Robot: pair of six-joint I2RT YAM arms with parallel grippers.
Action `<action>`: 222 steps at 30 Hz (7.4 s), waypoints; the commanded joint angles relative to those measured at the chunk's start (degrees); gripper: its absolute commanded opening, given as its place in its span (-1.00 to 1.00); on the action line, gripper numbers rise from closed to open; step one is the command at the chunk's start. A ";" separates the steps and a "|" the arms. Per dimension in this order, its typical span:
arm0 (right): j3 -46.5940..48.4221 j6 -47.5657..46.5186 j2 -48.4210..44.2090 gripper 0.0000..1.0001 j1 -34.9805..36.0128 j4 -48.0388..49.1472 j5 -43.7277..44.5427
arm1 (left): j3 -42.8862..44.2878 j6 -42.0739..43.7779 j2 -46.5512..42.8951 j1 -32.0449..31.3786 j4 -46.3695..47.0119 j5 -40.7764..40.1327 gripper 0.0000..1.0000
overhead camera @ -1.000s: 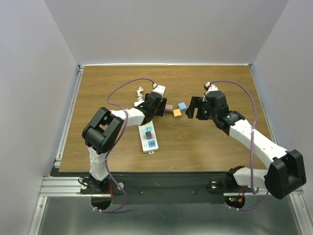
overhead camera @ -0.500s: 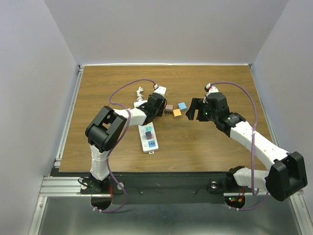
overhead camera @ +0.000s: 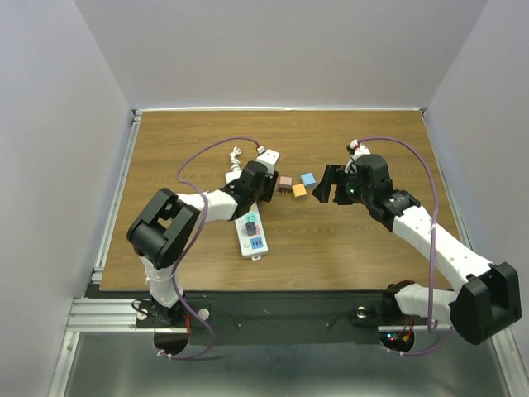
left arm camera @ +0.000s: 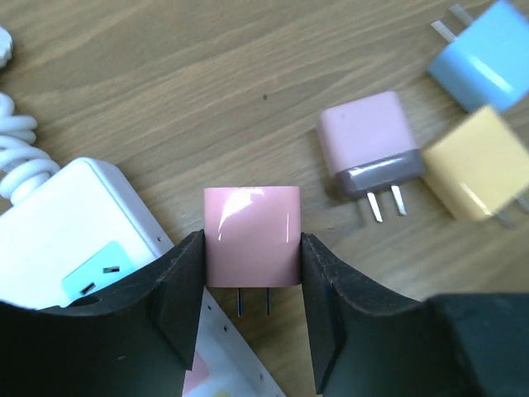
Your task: Insert the plug
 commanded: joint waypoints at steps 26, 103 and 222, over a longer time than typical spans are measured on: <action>12.22 3.39 8.22 0.62 -1.62 0.12 -29.04 | -13.95 9.64 -30.16 -7.50 13.16 25.56 -1.00; 45.88 3.12 45.23 -0.99 26.50 -9.98 19.82 | -26.78 -17.95 -27.36 18.16 10.52 15.01 0.56; 47.29 16.31 52.96 -0.99 39.60 -29.05 32.22 | -26.17 -16.90 -21.91 19.30 12.10 18.52 -0.05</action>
